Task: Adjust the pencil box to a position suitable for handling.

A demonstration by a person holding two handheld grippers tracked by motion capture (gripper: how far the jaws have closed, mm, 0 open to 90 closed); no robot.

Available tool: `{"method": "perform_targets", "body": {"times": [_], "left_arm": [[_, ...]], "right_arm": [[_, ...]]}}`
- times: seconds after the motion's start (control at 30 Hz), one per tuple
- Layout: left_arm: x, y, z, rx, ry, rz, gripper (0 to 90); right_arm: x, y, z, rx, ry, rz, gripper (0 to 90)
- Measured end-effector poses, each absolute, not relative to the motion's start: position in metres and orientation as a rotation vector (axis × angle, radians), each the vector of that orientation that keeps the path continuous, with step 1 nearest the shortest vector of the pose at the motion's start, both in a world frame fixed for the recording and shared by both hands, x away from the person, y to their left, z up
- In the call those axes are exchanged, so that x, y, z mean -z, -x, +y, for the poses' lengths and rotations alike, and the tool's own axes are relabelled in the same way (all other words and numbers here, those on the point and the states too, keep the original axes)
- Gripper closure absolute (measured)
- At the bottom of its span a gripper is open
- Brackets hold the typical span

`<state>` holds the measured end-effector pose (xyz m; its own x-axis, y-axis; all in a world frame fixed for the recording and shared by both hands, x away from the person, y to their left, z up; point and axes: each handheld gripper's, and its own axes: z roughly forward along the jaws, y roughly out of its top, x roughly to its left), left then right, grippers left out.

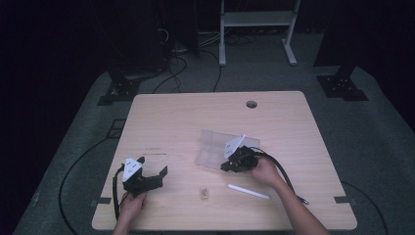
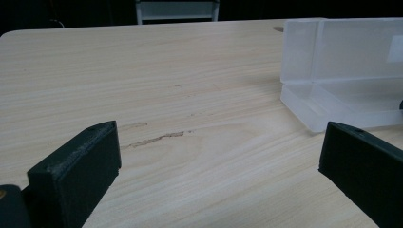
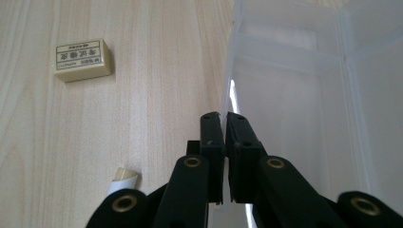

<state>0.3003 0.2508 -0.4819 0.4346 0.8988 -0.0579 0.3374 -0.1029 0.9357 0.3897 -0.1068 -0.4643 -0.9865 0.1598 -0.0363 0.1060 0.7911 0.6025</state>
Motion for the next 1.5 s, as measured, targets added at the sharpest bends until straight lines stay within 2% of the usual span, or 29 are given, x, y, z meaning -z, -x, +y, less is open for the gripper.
{"method": "perform_targets", "body": {"times": [0.5, 0.53, 0.63, 0.67, 0.77, 0.83, 1.5], "left_arm": [[0.482, -0.3, 0.251, -0.686, -1.668, 1.089, 0.0], [0.482, -0.3, 0.251, -0.686, -1.667, 1.089, 0.0], [0.482, -0.3, 0.251, -0.686, -1.668, 1.088, 0.0], [0.482, -0.3, 0.251, -0.686, -1.668, 1.088, 0.0], [0.482, -0.3, 0.251, -0.686, -1.667, 1.089, 0.0], [0.482, -0.3, 0.251, -0.687, -1.67, 1.088, 0.0], [0.482, -0.3, 0.25, -0.691, -1.672, 1.089, 0.0]], "right_arm": [[0.477, -0.391, -0.107, -0.968, -0.276, 2.936, 84.9], [0.477, -0.392, -0.108, -0.982, -0.305, 2.953, 80.3], [0.477, -0.393, -0.109, -0.987, -0.326, 2.966, 75.9], [0.476, -0.393, -0.11, -0.982, -0.348, 2.966, 71.0], [0.475, -0.393, -0.112, -1.0, -0.369, 2.962, 68.2], [0.471, -0.393, -0.117, -1.028, -0.403, 2.945, 63.4], [0.451, -0.373, -0.157, -1.147, -0.505, 2.849, 52.4]]}}
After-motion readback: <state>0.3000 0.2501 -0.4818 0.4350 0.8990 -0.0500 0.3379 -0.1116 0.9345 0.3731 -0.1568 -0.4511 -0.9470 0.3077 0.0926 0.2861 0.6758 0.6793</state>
